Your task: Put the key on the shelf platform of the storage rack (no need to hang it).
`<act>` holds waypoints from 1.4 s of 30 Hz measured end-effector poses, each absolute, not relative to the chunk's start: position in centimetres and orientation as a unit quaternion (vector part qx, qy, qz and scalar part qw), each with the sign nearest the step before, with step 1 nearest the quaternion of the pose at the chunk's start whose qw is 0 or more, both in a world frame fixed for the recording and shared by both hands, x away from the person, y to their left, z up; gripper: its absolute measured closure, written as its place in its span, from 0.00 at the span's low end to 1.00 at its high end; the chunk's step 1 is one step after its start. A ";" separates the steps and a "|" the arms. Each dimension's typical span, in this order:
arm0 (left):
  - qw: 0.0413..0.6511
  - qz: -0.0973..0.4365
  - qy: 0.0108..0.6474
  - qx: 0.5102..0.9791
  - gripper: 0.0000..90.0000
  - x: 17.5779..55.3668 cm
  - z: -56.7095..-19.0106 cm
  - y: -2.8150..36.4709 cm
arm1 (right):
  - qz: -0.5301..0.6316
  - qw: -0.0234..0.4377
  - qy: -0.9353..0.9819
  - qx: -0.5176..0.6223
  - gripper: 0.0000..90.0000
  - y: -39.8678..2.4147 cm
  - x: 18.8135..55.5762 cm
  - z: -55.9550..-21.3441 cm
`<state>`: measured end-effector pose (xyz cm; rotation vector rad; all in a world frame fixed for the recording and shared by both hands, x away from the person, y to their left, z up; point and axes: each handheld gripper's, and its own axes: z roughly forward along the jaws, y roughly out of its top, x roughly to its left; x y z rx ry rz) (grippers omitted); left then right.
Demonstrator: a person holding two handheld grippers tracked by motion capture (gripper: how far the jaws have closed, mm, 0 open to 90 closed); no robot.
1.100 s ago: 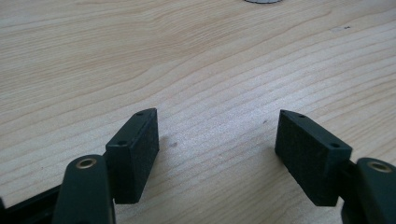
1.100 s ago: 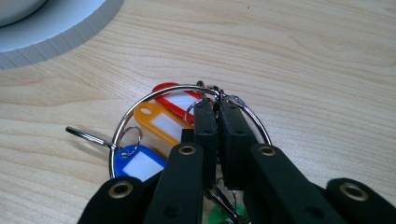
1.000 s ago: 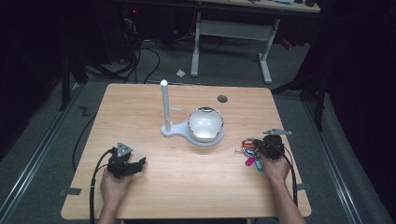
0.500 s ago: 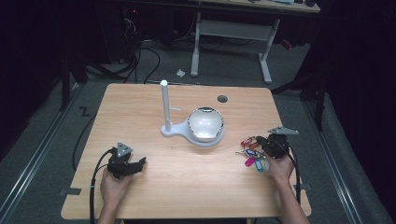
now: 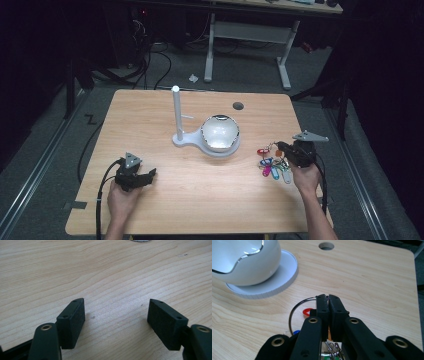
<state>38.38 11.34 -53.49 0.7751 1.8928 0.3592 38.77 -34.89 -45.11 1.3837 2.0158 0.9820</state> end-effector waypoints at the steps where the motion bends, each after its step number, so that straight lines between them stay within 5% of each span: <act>1: 0.508 0.149 0.785 0.321 0.34 38.4 -53.5 11.3 | 0.363 0.250 0.740 0.507 0.98 -34.9 38.7 -44.9; 42: 0.508 0.147 0.786 0.319 0.34 38.4 -53.5 11.3 | 0.435 0.276 0.738 0.437 0.98 -33.6 37.6 -36.0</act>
